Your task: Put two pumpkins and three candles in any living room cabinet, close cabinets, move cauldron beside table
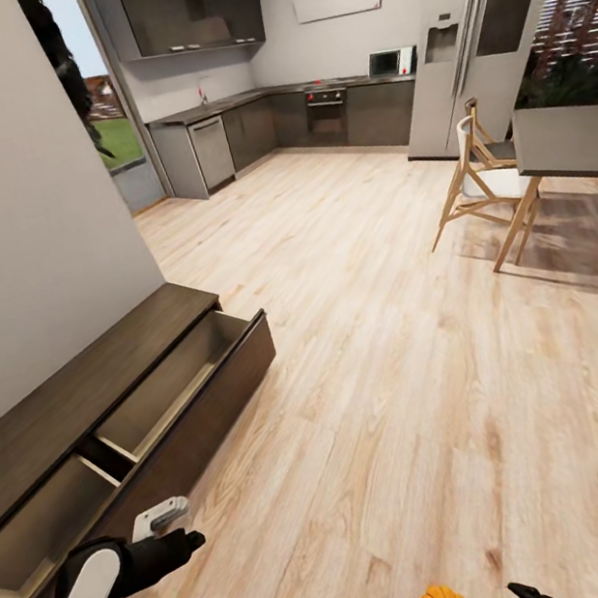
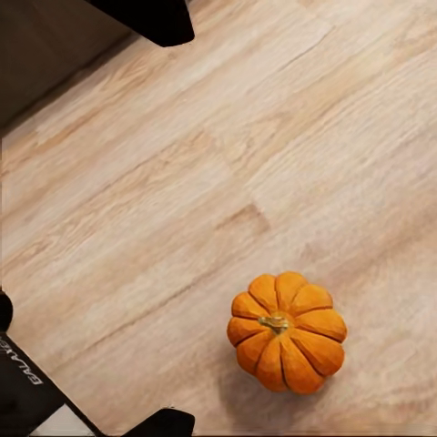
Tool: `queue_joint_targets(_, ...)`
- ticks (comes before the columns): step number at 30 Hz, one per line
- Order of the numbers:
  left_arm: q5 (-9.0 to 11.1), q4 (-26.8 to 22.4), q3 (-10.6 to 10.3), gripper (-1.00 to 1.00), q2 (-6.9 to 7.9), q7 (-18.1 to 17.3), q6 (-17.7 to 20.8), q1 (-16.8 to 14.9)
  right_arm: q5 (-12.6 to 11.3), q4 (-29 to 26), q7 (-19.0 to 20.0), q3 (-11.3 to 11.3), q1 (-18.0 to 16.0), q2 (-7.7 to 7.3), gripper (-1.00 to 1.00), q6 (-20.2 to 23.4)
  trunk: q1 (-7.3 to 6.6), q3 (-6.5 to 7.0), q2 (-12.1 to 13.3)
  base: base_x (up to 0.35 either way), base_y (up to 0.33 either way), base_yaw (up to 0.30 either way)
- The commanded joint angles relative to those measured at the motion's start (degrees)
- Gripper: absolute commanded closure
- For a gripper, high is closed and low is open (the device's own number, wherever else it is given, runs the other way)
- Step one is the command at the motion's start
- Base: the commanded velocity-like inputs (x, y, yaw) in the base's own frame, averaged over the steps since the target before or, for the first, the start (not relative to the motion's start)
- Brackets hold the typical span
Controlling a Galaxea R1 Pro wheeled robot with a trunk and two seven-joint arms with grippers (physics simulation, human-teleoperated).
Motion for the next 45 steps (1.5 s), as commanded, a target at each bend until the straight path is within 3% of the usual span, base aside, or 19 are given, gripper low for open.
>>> queue_joint_targets(1, 0.56, -0.21, -0.06, -1.0, 0.06, 0.6, 0.05, -0.04, -0.25, 0.07, 0.1, 0.03, -0.03, -0.02, -1.0, -0.28, 0.22, -0.23, -0.44, 0.0, 0.0, 0.0)
queue_joint_targets(13, 0.78, -1.08, 0.1, -1.0, 0.1, 0.32, 0.09, -0.04, 0.55, -0.45, 0.62, 0.76, -0.03, -0.96, -1.0, -1.92, 2.86, -2.38, -5.25, 0.0, 0.0, 0.0)
queue_joint_targets(17, 1.97, -1.09, 0.03, -1.0, -0.03, 0.31, 0.08, -0.04, 0.77, -0.53, 1.03, 0.92, -0.03, -1.0, -1.0, -2.27, 3.74, -3.1, -6.86, 0.0, 0.0, 0.0)
queue_joint_targets(20, 3.55, -1.06, -0.09, -1.0, 0.01, 0.33, 0.08, -0.04, 1.56, -0.55, 1.03, 2.48, -0.03, -0.98, -1.0, -4.73, 4.4, -3.64, -8.06, 0.0, 0.0, 0.0)
queue_joint_targets(26, 4.26, -1.01, -0.25, -1.0, -0.06, 0.33, 0.08, -0.04, 3.54, -0.58, 0.83, 4.75, -0.03, -0.66, -1.0, -7.25, 5.71, -4.72, -10.47, 0.0, 0.0, 0.0)
queue_joint_targets(45, 4.4, -1.01, -0.62, -1.0, -0.98, 0.34, 0.08, -0.04, 3.88, -0.73, 0.23, 5.01, -0.03, -0.47, -1.0, -7.82, 9.89, -8.13, -18.09, 0.0, 0.0, 0.0)
